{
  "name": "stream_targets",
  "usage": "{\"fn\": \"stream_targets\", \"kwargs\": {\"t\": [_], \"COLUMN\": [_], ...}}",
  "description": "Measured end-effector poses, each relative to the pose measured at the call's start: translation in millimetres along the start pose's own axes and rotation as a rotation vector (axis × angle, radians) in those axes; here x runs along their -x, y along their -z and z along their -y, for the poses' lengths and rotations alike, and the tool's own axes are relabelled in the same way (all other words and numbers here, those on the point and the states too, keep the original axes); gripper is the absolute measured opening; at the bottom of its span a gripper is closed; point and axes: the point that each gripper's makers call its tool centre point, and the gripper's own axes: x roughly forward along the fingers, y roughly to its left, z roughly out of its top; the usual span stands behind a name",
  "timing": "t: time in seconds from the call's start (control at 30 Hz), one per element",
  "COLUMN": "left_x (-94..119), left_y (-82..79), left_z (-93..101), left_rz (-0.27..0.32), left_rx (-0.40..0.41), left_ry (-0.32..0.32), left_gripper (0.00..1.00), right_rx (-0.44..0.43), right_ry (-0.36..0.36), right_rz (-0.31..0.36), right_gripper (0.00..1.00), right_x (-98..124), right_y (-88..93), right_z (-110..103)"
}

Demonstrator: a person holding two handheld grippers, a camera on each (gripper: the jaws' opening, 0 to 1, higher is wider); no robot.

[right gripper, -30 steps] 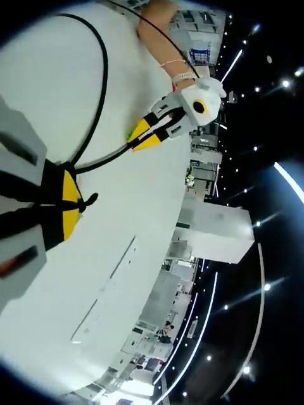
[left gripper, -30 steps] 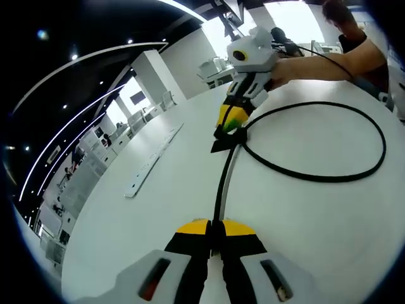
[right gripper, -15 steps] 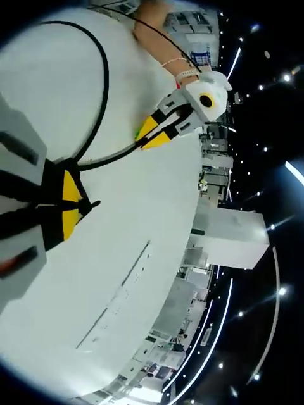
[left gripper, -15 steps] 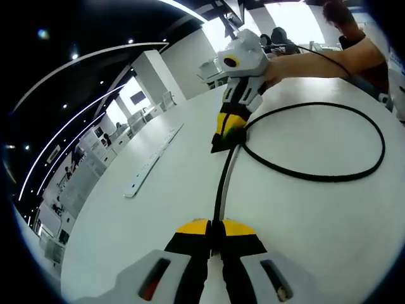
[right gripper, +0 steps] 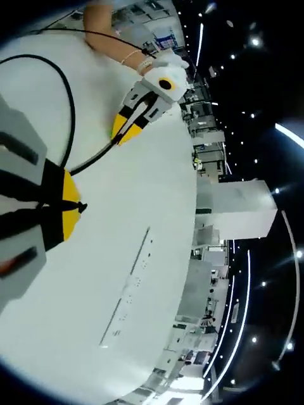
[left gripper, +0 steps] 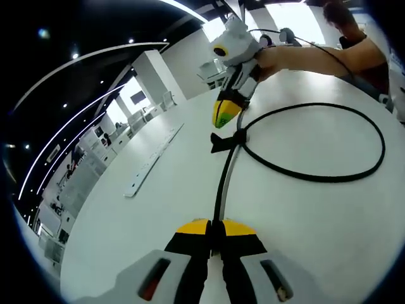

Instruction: Find the charging cable on the desk, coil it up and secure with Velcro.

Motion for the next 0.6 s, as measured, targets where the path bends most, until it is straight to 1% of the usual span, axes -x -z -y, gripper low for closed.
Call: {"fn": "stream_targets", "kwargs": {"t": [0.03,0.07,0.1,0.13,0.17,0.2,0.33,0.4,0.43,0.47,0.6], "left_x": [0,0,0,0,0,0,0,0,0,0,0], "left_y": [-0.1,-0.2,-0.3,-0.4,-0.4,-0.4,-0.3,-0.2,-0.1,0.0,0.1], "left_z": [0.1,0.1,0.5,0.7,0.7,0.7,0.7,0.5,0.4,0.4,0.6], "left_rz": [-0.001,-0.002,-0.003,-0.003,-0.004,-0.004,-0.004,-0.005,-0.004,-0.004,-0.002], "left_rx": [0.0,-0.001,-0.002,-0.002,-0.003,-0.003,0.002,0.002,0.003,0.004,0.008], "left_ry": [0.0,0.0,-0.001,-0.001,-0.001,-0.001,-0.001,-0.002,-0.002,-0.002,-0.002], "left_gripper": [0.07,0.07,0.07,0.07,0.07,0.07,0.07,0.07,0.07,0.07,0.07], "right_rx": [-0.007,-0.003,0.007,0.009,-0.015,-0.026,-0.077,-0.052,-0.042,-0.015,-0.002], "right_ry": [-0.004,0.008,0.027,0.023,0.01,0.007,0.007,0.008,0.031,0.032,0.057], "right_rz": [-0.03,-0.045,-0.079,-0.083,-0.111,-0.123,-0.129,-0.116,-0.107,-0.101,-0.087], "right_gripper": [0.03,0.03,0.02,0.02,0.02,0.02,0.02,0.02,0.02,0.02,0.02], "right_x": [-2,-5,-9,-13,-15,-16,-22,-23,-23,-23,-27], "right_y": [4.1,6.2,12.2,13.9,19.6,22.0,27.2,25.4,24.1,24.0,22.1], "right_z": [-4,-3,-4,-6,-9,-10,-4,0,5,5,8]}}
